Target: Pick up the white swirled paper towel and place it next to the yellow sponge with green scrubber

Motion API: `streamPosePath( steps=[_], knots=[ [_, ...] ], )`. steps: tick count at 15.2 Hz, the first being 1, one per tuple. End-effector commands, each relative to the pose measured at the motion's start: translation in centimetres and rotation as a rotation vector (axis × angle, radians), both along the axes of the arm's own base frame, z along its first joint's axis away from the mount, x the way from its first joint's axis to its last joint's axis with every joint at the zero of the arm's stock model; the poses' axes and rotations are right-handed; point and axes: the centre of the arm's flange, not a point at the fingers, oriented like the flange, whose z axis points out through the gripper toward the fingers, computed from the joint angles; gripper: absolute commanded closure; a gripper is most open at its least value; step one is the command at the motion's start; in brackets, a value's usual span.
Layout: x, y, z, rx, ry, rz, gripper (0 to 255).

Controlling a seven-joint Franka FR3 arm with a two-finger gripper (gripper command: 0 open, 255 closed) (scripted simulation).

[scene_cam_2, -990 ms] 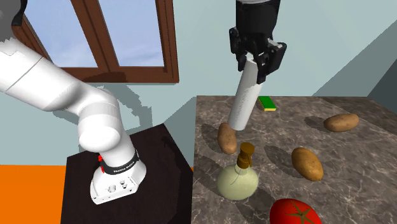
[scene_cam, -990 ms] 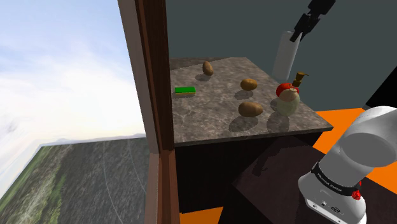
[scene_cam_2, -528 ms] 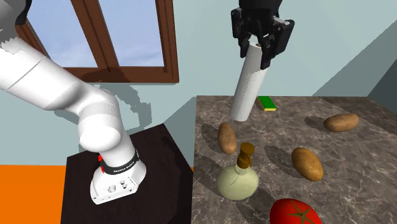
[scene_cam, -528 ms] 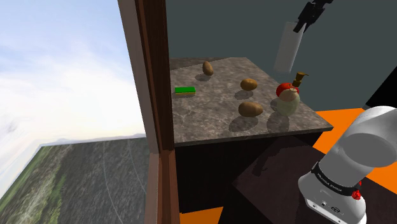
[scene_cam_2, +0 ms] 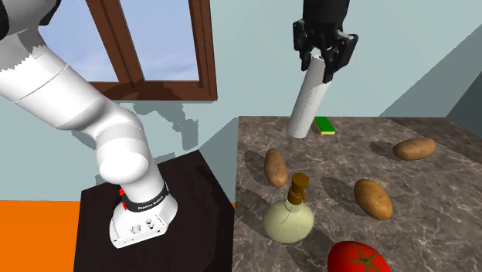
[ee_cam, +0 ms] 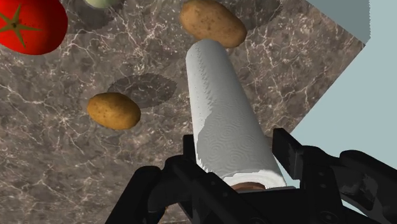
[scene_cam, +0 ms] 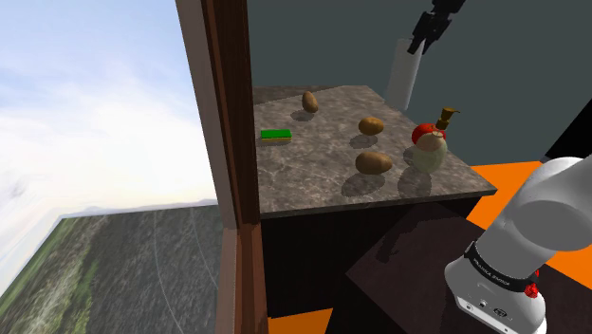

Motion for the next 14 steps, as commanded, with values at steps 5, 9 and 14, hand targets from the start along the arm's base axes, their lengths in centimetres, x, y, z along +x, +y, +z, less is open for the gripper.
streamPosePath(
  steps=[5,9,14],
  knots=[
    [6.4,3.1,-3.1,0.0,-0.001,-0.001,255],
    [10.7,5.3,-5.2,0.0,-0.001,-0.001,255],
    [16.2,7.9,-7.8,0.0,-0.001,-0.001,255]
  ],
)
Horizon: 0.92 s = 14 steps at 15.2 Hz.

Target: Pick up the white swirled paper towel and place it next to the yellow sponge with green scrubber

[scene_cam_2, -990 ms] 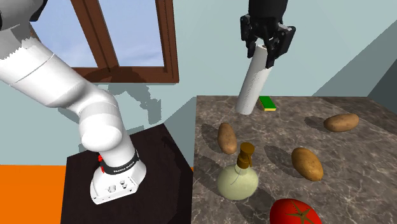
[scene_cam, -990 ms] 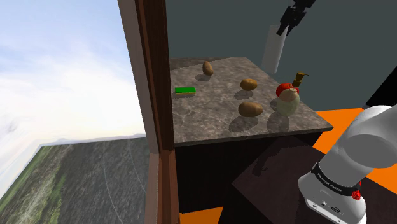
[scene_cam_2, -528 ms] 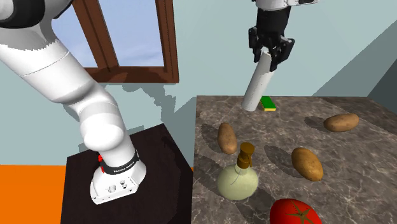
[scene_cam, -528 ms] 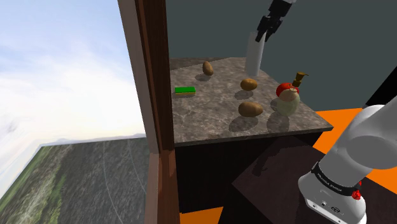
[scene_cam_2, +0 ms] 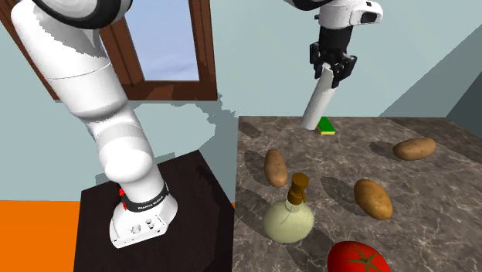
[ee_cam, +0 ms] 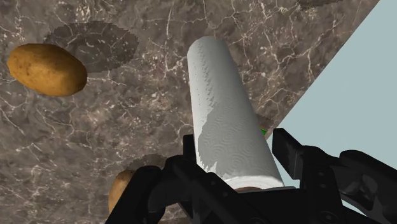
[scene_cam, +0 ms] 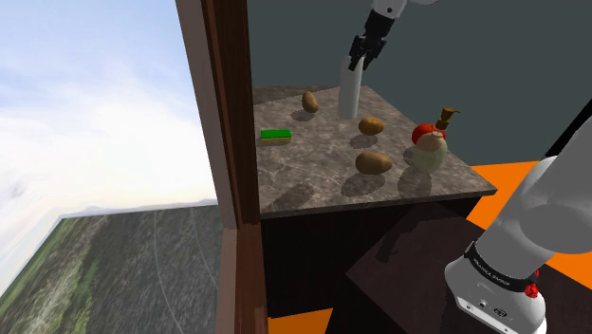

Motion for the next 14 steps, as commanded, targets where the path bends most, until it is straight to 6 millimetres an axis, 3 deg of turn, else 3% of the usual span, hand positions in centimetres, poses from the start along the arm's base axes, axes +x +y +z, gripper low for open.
streamPosePath(
  steps=[1,14],
  knots=[
    [2.3,1.3,-1.2,0.0,0.0,0.0,255],
    [16.4,8.2,-8.0,0.0,0.0,0.0,255]
  ],
)
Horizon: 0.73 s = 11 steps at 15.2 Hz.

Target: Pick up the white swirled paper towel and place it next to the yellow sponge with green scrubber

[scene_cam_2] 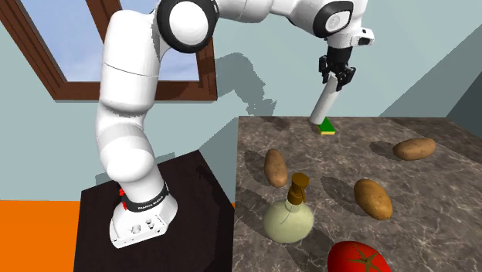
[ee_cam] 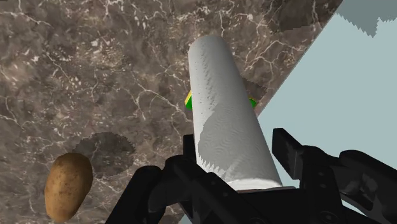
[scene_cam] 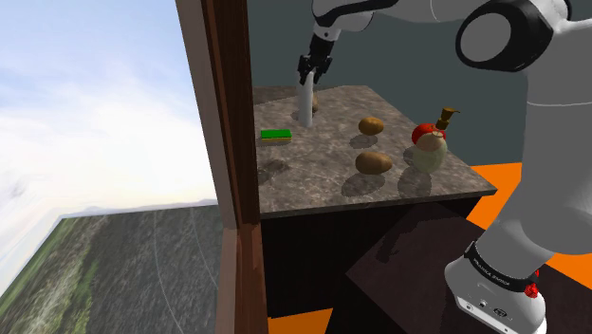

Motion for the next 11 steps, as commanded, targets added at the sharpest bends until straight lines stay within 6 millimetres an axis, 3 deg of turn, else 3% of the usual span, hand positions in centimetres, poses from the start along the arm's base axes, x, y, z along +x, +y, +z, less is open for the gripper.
streamPosePath(
  steps=[1,11],
  knots=[
    [1.8,1.0,-0.9,0.0,0.0,0.0,255],
    [1.8,1.0,-6.2,0.0,0.0,0.0,255]
  ],
)
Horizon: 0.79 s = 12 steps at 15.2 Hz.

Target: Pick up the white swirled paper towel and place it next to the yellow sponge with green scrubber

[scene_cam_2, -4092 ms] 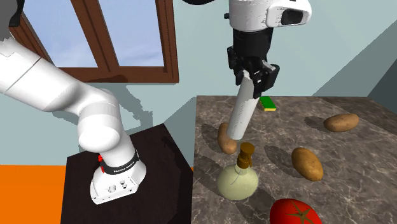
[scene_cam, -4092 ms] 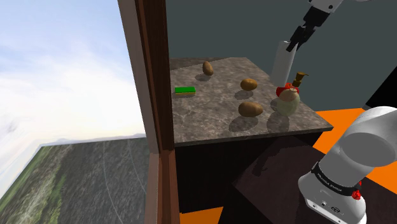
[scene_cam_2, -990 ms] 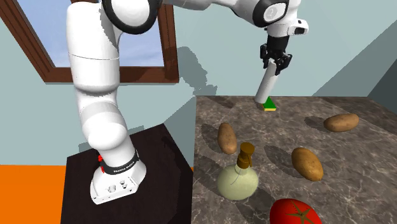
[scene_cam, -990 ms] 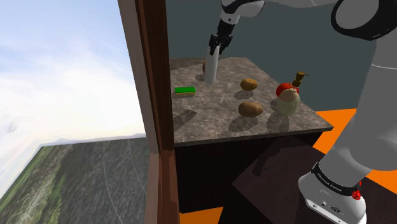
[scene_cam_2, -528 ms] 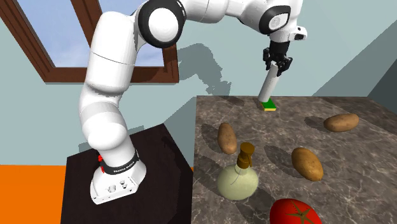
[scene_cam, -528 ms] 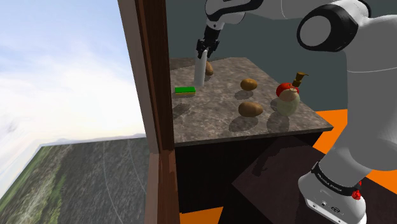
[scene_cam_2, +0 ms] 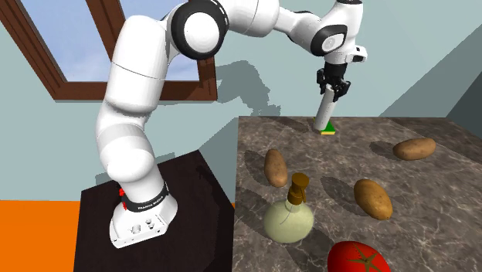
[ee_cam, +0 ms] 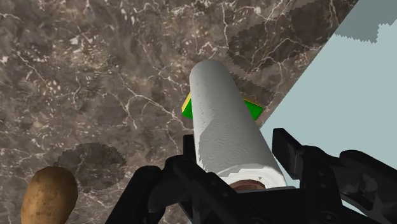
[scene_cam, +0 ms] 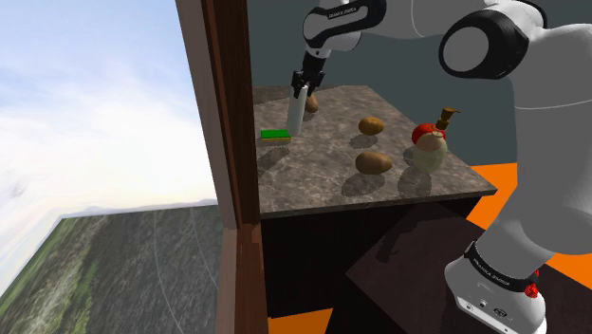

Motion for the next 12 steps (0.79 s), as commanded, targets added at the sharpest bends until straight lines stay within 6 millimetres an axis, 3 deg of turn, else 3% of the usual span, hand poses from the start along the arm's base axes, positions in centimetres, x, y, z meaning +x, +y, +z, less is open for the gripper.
streamPosePath(
  steps=[1,6,12],
  knots=[
    [-0.1,-0.1,-1.1,0.0,-0.001,0.0,255],
    [-0.1,-0.1,-3.6,0.0,-0.001,0.0,255],
    [-0.1,-0.1,-3.6,0.0,-0.001,0.0,255]
  ],
)
